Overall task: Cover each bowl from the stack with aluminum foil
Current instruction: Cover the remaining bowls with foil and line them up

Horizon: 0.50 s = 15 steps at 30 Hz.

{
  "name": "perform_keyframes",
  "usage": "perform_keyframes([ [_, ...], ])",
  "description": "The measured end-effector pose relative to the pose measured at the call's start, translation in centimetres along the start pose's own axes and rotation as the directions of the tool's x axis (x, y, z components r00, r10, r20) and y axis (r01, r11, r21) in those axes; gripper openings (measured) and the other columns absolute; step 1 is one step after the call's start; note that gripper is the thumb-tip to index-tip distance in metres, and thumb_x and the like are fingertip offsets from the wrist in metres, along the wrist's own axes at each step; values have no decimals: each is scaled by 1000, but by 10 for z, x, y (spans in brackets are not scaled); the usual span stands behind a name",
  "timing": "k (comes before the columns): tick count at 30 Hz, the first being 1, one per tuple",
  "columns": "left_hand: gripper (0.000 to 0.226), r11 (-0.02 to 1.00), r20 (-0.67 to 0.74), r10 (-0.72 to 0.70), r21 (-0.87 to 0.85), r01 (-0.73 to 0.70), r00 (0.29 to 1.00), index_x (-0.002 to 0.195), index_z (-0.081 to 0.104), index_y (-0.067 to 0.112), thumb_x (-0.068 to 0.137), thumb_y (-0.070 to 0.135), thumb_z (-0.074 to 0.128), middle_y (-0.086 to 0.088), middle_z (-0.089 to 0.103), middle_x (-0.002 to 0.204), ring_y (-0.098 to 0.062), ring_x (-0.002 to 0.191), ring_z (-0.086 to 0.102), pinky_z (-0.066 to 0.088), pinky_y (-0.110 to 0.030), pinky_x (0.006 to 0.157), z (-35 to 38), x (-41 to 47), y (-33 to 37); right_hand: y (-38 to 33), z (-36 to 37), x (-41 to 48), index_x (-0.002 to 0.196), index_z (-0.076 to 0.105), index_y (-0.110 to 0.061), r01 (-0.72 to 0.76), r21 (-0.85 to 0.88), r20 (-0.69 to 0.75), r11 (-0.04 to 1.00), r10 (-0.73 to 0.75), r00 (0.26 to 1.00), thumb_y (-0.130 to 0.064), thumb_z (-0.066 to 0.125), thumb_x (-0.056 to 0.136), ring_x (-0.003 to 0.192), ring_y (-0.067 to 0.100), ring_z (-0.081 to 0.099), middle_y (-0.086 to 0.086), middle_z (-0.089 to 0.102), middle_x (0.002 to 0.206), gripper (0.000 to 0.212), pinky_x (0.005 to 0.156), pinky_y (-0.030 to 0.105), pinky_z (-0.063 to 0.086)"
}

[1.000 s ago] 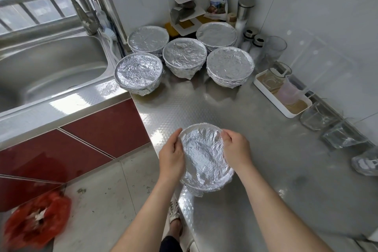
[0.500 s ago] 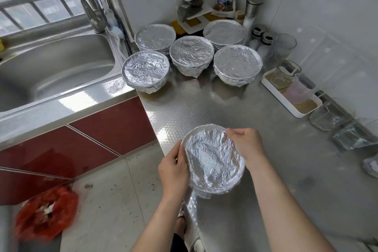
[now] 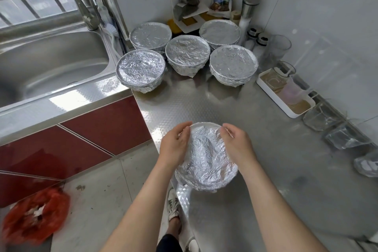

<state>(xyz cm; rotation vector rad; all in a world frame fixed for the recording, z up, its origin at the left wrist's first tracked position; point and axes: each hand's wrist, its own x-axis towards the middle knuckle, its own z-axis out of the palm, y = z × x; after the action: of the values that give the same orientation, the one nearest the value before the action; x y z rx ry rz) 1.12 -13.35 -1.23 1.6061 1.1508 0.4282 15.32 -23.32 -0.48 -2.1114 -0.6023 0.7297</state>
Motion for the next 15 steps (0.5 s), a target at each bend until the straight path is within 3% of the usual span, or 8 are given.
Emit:
perform_keyframes([
  [3, 32, 997, -78, -27, -77, 21, 997, 132, 60, 20, 102, 25, 49, 12, 60, 128, -3, 121, 51, 35, -11, 99, 4, -14, -7, 0, 0, 6, 106, 69, -2, 16, 26, 22, 1000, -17, 1000, -22, 53, 98, 100, 24, 63, 10, 70, 101, 27, 79, 29, 44],
  [4, 32, 991, -92, -44, -130, 32, 995, 132, 59, 20, 103, 23, 48, 12, 59, 129, -2, 121, 51, 35, -10, 99, 6, -19, -8, 0, 0, 6, 102, 69, 1, 15, 34, 19, 999, -16, 1000, -21, 53, 98, 91, 21, 62, 14, 70, 97, 27, 76, 30, 44],
  [6, 29, 980, -118, -64, -194, 40, 991, 128, 60, 21, 104, 18, 44, 18, 61, 120, 8, 110, 53, 35, 2, 88, 11, -26, -10, 2, 3, 6, 98, 65, 9, 28, 30, 5, 999, -28, 1000, -19, 52, 98, 76, 19, 53, 26, 67, 95, 31, 72, 34, 45],
  [8, 28, 982, -135, -54, -189, 28, 989, 120, 62, 25, 104, 14, 42, 26, 60, 108, 21, 96, 53, 35, 4, 79, 12, -24, -11, 5, 5, 5, 94, 64, 11, 47, 7, -37, 999, -47, 998, -17, 51, 98, 68, 27, 49, 30, 64, 90, 31, 68, 37, 45],
  [10, 27, 985, -114, -32, -169, 12, 993, 115, 63, 27, 104, 13, 43, 28, 60, 102, 25, 90, 51, 36, 2, 76, 12, -19, -11, 9, 7, 1, 85, 62, 10, 62, -15, -88, 998, -63, 994, -15, 51, 98, 65, 23, 42, 25, 58, 70, 30, 60, 35, 37],
  [12, 26, 990, -87, -22, -140, 10, 996, 114, 63, 28, 104, 15, 43, 25, 62, 98, 20, 84, 54, 38, 0, 73, 10, -15, -10, 13, 7, -2, 69, 55, 2, 62, -37, -118, 997, -66, 991, -12, 50, 97, 59, 17, 33, 6, 42, 55, 32, 57, 33, 28],
  [15, 26, 991, -34, 0, -133, -4, 999, 113, 64, 27, 104, 15, 43, 16, 63, 83, 7, 66, 54, 39, -7, 65, 8, -8, -12, 10, 0, -1, 62, 46, -15, 61, -60, -56, 996, -65, 996, -12, 49, 97, 57, 13, 35, -5, 42, 56, 35, 62, 30, 31],
])
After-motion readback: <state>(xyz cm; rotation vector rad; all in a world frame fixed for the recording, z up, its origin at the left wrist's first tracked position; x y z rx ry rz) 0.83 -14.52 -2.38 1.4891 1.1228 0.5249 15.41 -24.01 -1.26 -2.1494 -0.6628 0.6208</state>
